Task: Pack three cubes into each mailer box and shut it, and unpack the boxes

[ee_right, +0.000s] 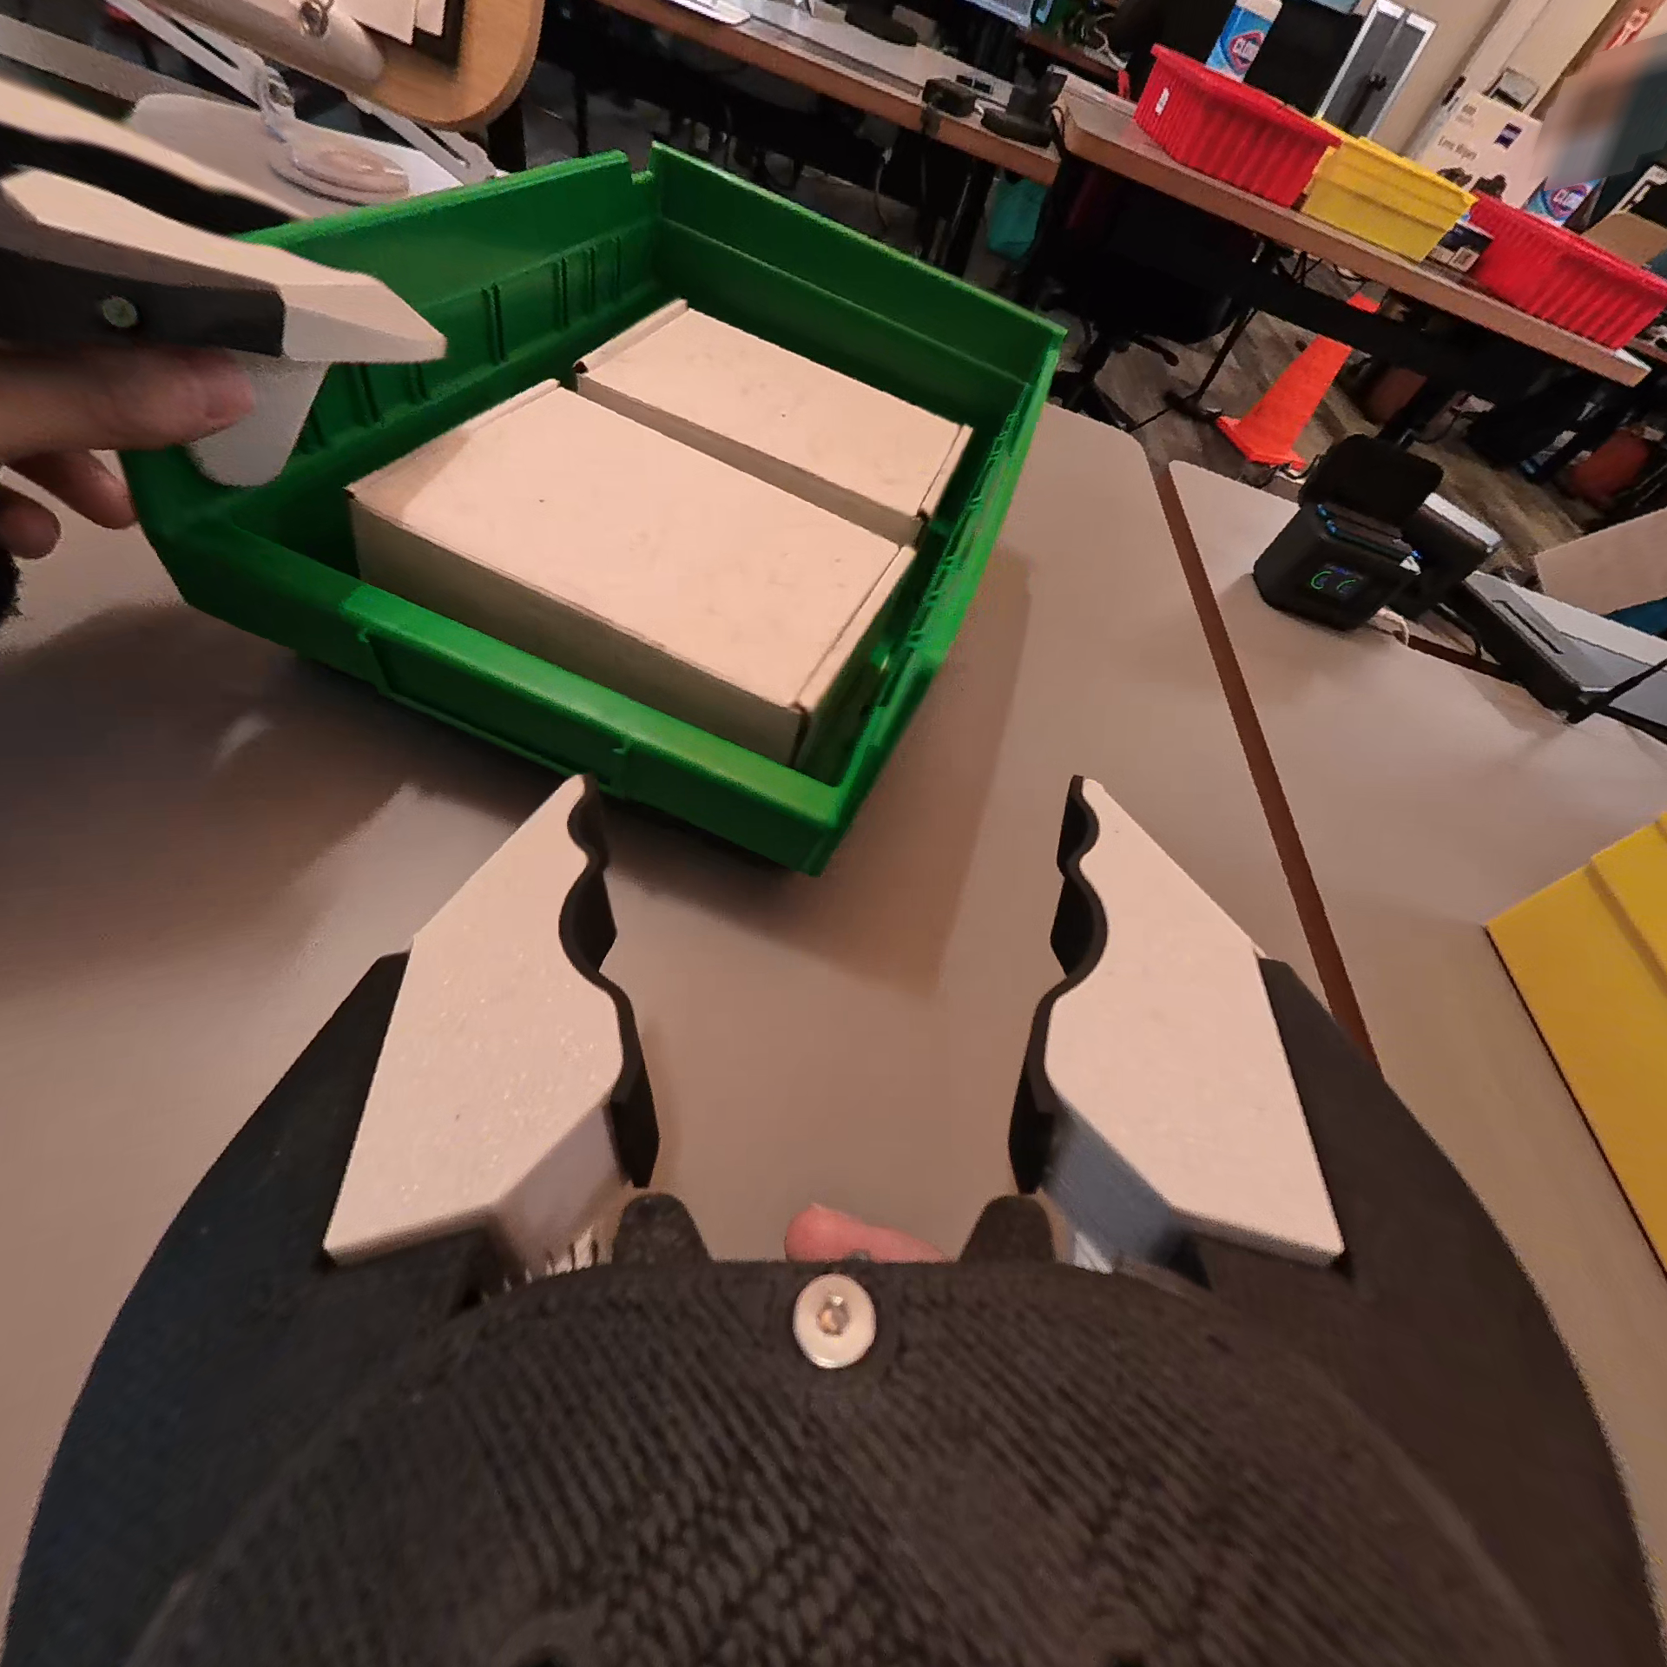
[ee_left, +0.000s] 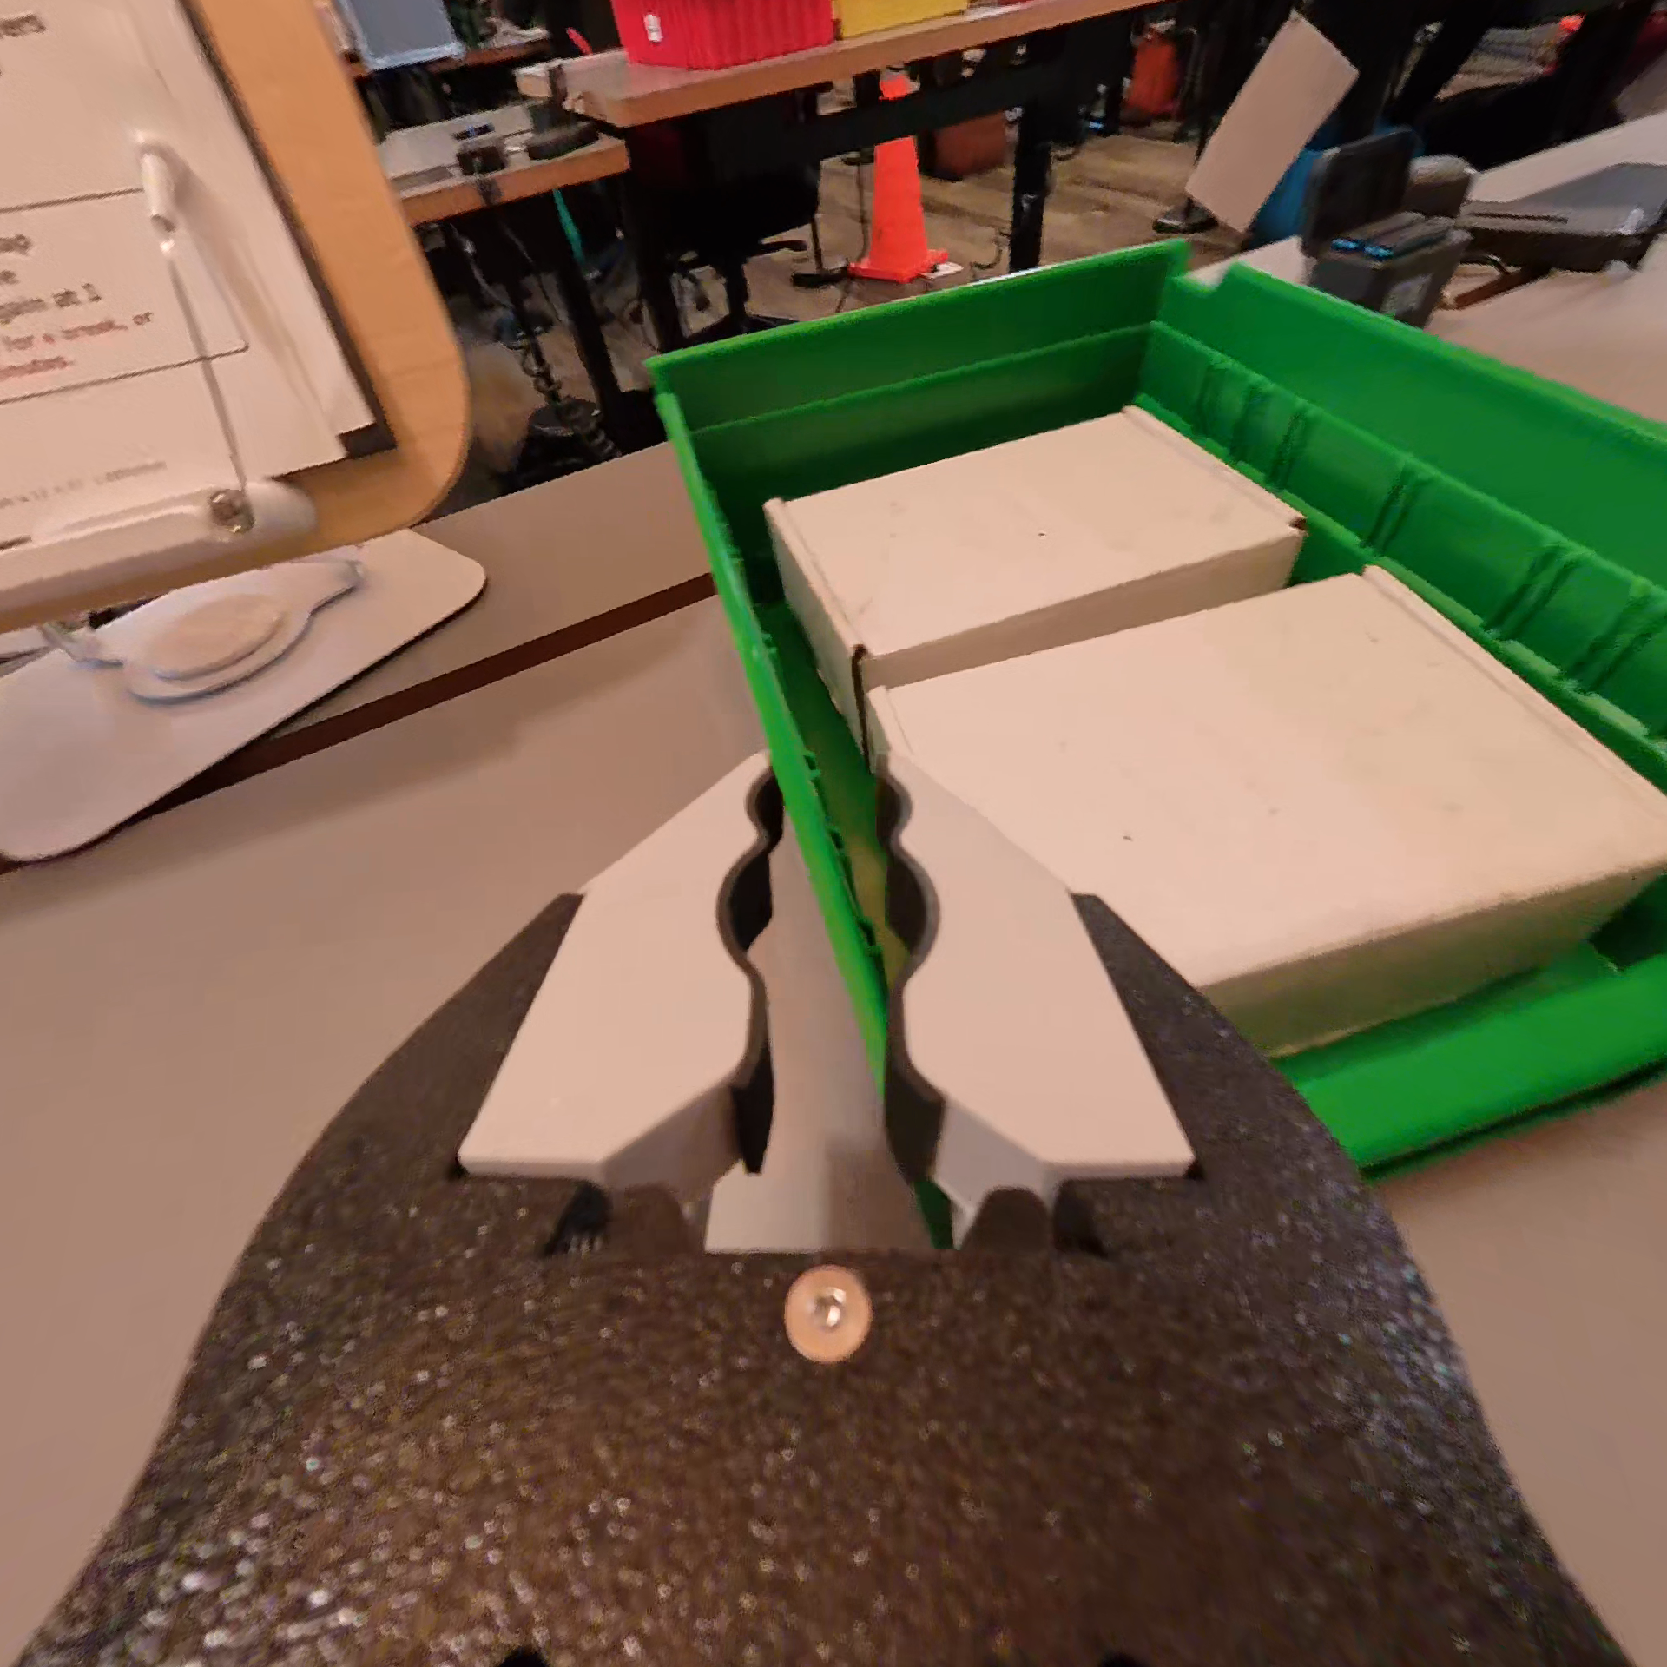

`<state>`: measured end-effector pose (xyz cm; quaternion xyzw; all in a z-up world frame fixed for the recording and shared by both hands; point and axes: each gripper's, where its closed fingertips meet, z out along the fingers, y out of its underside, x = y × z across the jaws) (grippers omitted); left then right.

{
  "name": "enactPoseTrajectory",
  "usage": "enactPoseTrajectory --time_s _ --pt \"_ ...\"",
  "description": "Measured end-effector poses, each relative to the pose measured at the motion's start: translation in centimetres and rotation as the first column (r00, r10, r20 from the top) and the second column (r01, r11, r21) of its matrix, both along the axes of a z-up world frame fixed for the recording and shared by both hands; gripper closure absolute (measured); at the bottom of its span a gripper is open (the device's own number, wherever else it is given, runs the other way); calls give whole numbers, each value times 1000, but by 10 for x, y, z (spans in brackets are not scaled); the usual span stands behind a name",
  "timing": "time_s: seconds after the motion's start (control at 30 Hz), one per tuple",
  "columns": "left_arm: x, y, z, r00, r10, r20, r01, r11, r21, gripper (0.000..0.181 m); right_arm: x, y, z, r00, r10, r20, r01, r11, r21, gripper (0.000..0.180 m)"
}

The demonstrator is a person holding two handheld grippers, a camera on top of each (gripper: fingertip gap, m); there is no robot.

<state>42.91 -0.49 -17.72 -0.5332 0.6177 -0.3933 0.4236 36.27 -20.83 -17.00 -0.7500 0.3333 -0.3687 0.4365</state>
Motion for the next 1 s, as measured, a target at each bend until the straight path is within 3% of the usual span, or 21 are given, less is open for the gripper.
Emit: enactPoseTrajectory --time_s 0.1,0.53,1.0 --pt "-2 19 -2 999 34 -11 -34 999 8 180 0 -4 5 1000 -9 11 9 1000 3 81" --pt "-65 73 -2 1000 -9 -7 9 1000 0 180 -5 -10 30 998 -27 64 24 999 41 83" --pt "-173 143 -1 998 56 -4 -56 998 -1 181 -39 64 65 982 135 129 -142 989 48 80"
